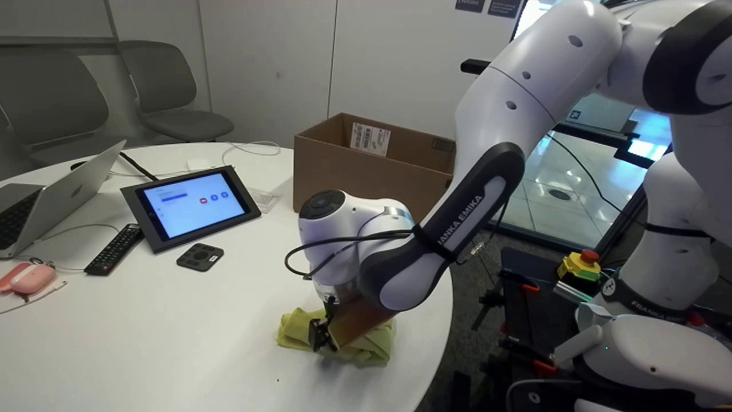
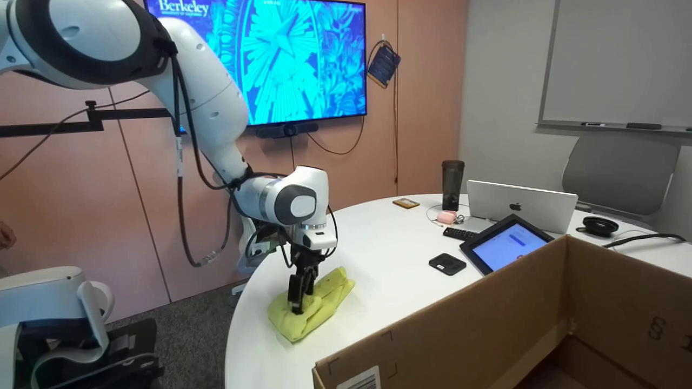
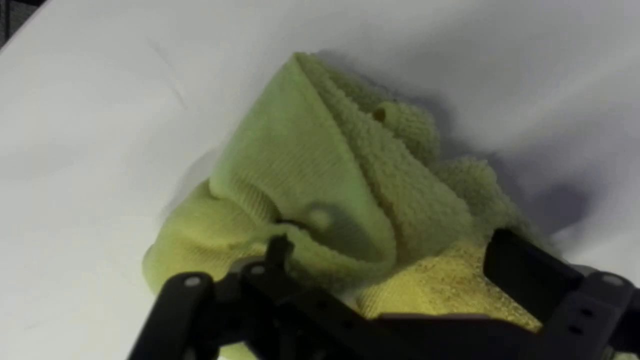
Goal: Pick up the pen, put it on the lime towel, fold the towel, pick up the folded towel and put it in the box.
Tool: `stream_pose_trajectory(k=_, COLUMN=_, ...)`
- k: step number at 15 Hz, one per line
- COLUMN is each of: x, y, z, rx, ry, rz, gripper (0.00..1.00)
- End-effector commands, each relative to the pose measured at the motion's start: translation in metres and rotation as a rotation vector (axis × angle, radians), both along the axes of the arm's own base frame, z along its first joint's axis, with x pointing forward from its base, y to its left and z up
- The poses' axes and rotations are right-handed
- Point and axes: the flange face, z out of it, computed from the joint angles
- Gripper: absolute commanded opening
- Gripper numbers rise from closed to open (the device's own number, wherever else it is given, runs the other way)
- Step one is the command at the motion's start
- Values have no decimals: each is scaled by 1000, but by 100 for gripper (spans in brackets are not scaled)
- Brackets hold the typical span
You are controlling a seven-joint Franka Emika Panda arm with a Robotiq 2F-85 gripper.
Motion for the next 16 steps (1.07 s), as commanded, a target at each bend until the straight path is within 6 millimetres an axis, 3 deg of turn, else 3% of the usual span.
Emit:
stream_pose_trajectory(k=1, x=-4, y=0, z=47, rx=34, ry=-58, rz=48, gripper=100)
stream_pose_trajectory(k=6, x=10, y=14, z=89, rx=83, ry=-114, rz=136, gripper=100)
stream_pose_trajectory(k=16, x=62, y=47, z=83, rx=122, ry=-111, rz=610, gripper=100)
